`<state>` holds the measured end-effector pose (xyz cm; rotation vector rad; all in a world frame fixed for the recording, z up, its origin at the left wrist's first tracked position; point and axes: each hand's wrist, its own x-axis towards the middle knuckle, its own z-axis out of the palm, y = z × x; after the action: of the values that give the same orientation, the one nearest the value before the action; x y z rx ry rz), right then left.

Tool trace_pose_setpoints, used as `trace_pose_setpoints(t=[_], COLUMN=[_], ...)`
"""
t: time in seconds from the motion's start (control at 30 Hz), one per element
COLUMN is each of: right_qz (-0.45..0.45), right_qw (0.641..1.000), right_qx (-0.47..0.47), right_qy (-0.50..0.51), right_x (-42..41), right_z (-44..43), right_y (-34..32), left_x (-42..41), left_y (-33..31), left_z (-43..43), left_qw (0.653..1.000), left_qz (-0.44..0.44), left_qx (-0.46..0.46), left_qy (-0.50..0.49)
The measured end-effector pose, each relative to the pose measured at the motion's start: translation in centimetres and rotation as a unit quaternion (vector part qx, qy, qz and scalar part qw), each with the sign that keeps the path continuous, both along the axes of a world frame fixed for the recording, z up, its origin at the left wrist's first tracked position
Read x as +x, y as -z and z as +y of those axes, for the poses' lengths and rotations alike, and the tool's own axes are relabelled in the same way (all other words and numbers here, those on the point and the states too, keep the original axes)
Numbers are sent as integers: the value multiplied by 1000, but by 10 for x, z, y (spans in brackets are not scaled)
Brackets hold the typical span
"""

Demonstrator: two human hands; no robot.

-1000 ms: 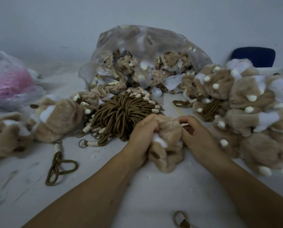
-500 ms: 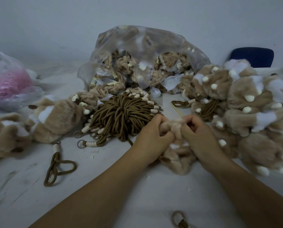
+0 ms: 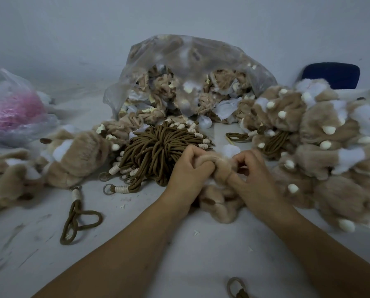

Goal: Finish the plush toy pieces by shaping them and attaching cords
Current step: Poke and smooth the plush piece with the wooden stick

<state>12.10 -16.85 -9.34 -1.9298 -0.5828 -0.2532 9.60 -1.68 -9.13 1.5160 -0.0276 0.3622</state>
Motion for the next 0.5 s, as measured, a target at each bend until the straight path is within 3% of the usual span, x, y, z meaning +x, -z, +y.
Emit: trace_pose_setpoints(t=[0.1, 0.2, 0.37, 0.5], right_qz=[25, 53, 64, 117], right_qw=[998, 996, 997, 989], right_qx=[42, 74, 48, 92], right_qy=[33, 4, -12, -19], right_x=[5, 5, 4, 3], right_z=[-2, -3, -5, -7], right_y=[3, 4, 1, 1], left_x=[-2, -2, -6, -6], left_y=[-2, -4, -8, -12], left_z=[-4, -2, -6, -9], left_qw=[1000, 997, 989, 982], left_qz=[8, 22, 53, 115], left_qx=[-15, -46, -71, -93], left_qy=[26, 59, 119, 114])
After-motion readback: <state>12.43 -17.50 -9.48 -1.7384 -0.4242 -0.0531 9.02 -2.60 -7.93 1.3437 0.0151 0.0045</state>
